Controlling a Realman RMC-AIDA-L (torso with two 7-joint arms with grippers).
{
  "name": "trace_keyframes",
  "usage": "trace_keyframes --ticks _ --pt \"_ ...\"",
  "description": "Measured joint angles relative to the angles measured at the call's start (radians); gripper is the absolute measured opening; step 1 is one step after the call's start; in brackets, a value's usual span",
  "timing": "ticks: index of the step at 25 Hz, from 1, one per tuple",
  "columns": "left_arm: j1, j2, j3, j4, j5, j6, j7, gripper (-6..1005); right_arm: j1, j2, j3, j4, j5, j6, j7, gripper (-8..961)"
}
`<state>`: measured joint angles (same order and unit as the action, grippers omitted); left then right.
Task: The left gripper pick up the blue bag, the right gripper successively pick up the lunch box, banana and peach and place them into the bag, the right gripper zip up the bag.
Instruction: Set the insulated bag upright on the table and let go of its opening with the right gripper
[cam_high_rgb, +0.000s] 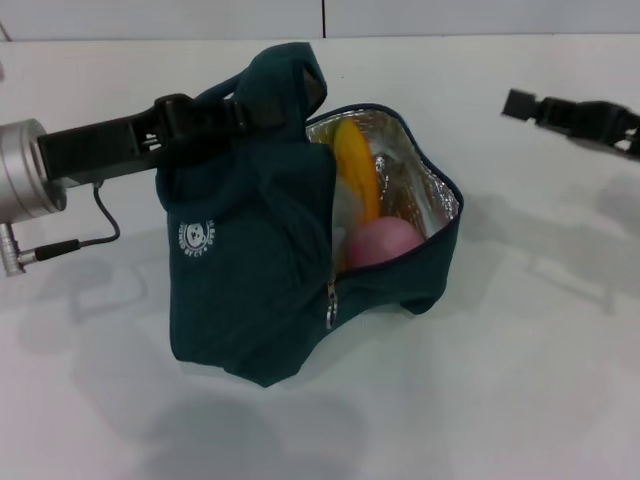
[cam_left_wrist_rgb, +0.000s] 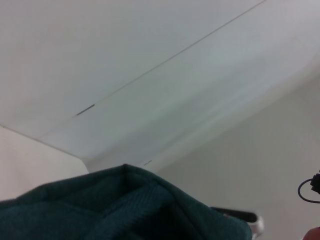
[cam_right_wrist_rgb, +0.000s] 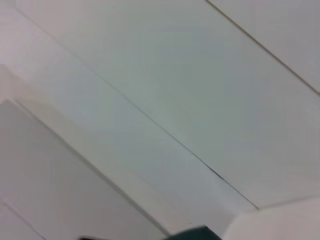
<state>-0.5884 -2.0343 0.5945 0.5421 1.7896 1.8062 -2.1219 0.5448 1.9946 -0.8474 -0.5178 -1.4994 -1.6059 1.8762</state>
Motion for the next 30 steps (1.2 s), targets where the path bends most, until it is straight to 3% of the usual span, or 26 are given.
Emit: trace_keyframes --ticks 6,8,13,25,30 --pt "0.01 -0.004 0.001 -0.001 0.009 0.0 -0.001 76 -0.032 -0.002 0.013 0.0 -0.008 0.002 0.017 -5" --pt "0.011 -0.005 0.001 -0.001 0.01 0.0 -0.001 77 -0.036 -0.007 0.011 0.025 -0.018 0.02 0.028 0" --pt "0.013 -0.006 0.014 -0.001 0.01 0.001 -0.001 77 -0.037 -0.012 0.005 0.093 -0.028 0.032 0.016 81" --pt "0.004 -0.007 0.04 -0.001 0.01 0.001 0.003 77 0.041 0.014 -0.045 0.193 -0.08 0.127 0.028 319" --pt "0.002 -0.007 0.04 0.0 0.01 0.001 0.005 78 0.063 0.016 -0.098 0.207 -0.08 0.175 0.046 527"
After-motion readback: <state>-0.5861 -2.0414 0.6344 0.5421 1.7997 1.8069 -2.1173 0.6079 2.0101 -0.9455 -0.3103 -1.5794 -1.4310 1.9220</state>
